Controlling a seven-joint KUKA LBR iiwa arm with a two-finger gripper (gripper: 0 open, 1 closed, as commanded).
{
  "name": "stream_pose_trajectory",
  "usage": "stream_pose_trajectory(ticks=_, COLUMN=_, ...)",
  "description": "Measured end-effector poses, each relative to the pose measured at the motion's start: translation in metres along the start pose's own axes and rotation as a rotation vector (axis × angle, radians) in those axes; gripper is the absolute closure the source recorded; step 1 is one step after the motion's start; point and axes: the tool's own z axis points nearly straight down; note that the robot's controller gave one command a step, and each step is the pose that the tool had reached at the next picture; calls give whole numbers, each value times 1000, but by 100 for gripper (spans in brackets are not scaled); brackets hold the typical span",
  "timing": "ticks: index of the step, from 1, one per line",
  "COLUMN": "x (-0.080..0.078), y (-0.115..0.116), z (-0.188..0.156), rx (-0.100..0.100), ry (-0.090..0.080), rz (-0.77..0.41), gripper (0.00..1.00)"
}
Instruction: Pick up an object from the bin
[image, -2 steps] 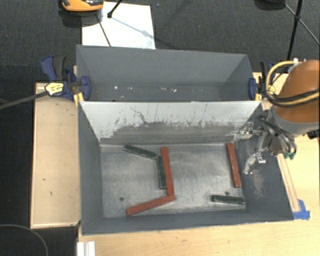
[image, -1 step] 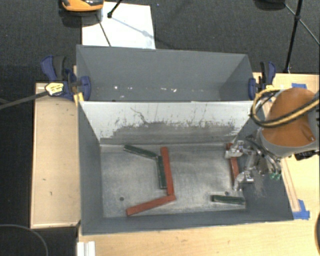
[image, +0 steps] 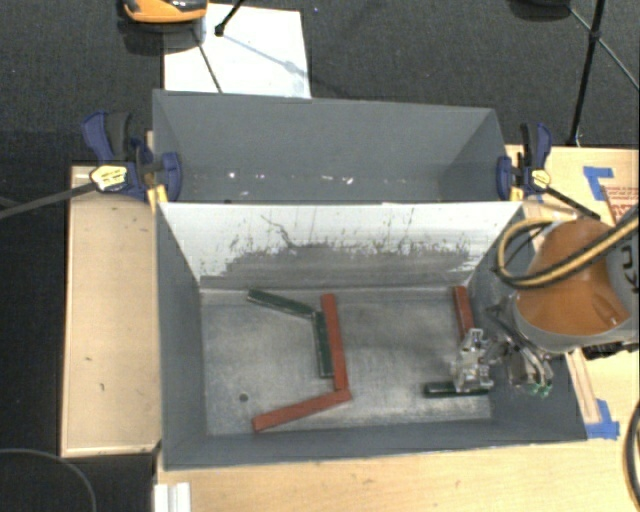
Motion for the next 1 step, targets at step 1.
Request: stream_pose_trajectory(ticks=1, x=-6, y=0, z=1, rx=3, ry=-29, rz=-1, gripper=0)
